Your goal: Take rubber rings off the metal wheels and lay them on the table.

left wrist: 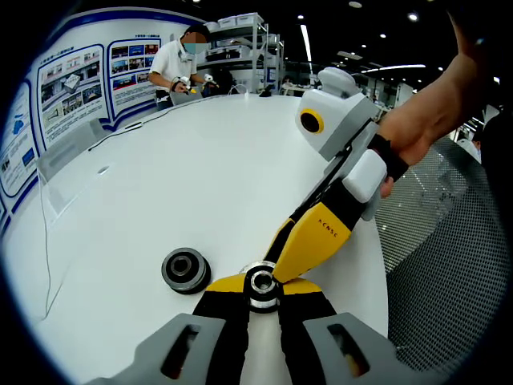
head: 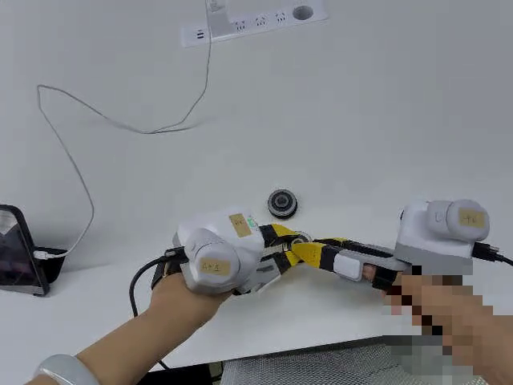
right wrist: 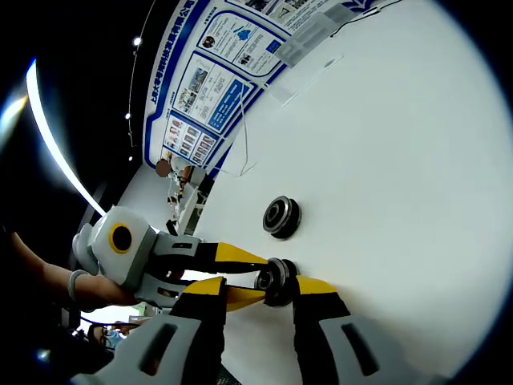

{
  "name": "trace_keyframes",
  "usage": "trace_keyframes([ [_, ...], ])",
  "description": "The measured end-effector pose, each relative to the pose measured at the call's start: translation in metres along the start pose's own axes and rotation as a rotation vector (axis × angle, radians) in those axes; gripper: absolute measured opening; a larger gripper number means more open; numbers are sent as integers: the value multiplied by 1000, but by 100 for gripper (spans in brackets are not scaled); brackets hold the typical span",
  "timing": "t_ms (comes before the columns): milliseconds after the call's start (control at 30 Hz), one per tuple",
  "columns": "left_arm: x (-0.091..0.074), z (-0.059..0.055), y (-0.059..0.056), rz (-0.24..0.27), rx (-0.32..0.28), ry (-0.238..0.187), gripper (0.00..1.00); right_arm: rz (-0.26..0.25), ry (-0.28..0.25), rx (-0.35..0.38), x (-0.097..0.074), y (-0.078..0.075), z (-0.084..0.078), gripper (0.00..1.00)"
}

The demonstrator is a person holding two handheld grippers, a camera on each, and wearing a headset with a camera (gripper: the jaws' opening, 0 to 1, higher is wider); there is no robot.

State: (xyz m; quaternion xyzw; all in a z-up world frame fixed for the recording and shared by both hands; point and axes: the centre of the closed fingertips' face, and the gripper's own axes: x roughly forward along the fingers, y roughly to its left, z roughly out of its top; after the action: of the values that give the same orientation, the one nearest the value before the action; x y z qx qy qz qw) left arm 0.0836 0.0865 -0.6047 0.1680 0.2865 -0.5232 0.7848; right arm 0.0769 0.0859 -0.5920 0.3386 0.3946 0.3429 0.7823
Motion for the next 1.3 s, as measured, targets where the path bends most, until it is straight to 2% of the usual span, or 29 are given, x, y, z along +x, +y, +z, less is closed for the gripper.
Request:
trace_keyframes([
  [133, 0, 0, -1, -4, 1, -1, 13, 15, 10, 1, 0, 3, -1, 39],
  [267, 0, 0, 0, -2, -1, -1, 13, 1, 8, -4, 1, -4, 0, 34],
  [400, 0, 0, 0, -4, 1, -3, 13, 21, 14, 7, 1, 0, 1, 38],
  [567, 0, 0, 0, -7, 3, -3, 13, 16, 13, 4, -2, -1, 2, 35],
  [667, 0, 0, 0, -6, 1, -3, 13, 11, 17, -7, 3, -2, 0, 35],
  [700, 0, 0, 0, -3, 1, -2, 13, 2, 5, -23, 3, -4, 2, 34],
  [867, 0, 0, 0, -6, 2, -4, 13, 28, 25, -1, 0, 3, 0, 38],
  [1033, 0, 0, 0, -7, 0, -5, 13, 17, 34, -17, -1, -3, -1, 34],
  [1300, -1, -1, 0, -7, 1, -8, 13, 19, 22, -10, -1, -2, -3, 37],
])
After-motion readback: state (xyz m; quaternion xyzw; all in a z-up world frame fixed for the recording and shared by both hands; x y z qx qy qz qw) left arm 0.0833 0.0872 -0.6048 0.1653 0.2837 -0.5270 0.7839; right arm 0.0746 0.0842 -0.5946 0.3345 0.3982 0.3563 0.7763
